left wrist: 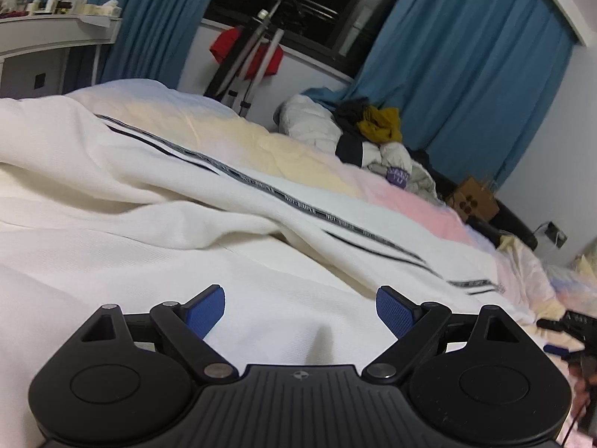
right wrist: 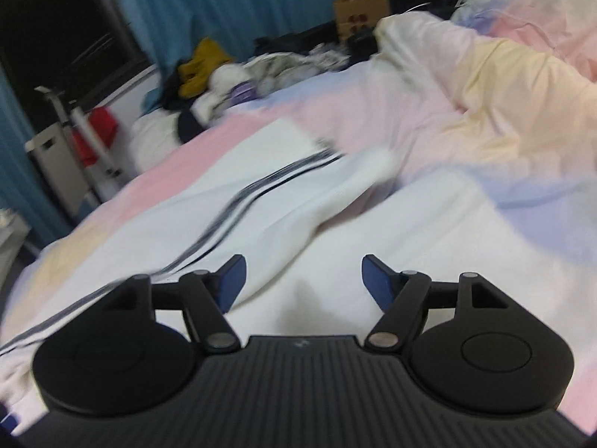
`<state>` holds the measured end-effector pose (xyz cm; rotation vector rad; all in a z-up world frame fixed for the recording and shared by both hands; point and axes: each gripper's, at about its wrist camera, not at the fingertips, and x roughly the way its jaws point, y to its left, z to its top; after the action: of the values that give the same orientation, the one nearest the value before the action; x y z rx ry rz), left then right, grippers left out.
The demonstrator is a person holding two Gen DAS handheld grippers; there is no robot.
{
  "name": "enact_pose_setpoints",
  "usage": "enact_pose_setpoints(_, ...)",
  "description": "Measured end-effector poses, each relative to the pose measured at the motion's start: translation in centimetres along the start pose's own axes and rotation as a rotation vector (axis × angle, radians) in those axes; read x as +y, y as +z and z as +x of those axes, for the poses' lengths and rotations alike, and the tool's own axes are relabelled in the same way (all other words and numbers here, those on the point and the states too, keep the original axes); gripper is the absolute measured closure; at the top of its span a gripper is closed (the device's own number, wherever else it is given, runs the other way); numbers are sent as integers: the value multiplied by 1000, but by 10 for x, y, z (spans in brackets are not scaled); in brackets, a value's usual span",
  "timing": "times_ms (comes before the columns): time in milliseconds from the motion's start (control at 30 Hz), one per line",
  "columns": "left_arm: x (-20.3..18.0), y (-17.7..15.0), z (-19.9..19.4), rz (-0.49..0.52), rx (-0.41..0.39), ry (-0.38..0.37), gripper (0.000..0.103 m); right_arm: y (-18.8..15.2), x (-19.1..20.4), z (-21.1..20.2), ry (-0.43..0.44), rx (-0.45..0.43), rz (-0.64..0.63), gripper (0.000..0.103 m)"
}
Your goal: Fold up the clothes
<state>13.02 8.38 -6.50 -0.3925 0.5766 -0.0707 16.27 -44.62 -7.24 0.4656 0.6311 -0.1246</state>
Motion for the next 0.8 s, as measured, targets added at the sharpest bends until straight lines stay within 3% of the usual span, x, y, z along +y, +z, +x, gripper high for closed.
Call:
enact_pose_setpoints(133,13,16,-32,-10,6,8,13,-34,44,-39,49,48,-52,32)
enact_pose_setpoints(267,50,58,-68,-61,26,38,13,-74,81,-54,102,75,-166,32)
enact_pose_setpoints(367,100,97,-92,-93,19,77,13,-94,101,-43,106,124,-278,32)
enact_pose_setpoints(467,161,132,-105,-126,-17,182,13,-100,108,-26,83,167,-308,32)
enact_pose_setpoints(567,228,159,-99,-243,-15,199,13,-102,111,-9,75,204,-289,32)
enact_pose_setpoints(700,294,176,-71,-416,-9,151,14,-103,118,9,65,236,-269,31)
enact_pose_setpoints(800,319,184,-38,-491,79,70,19,-101,120,13,61,240,-256,31)
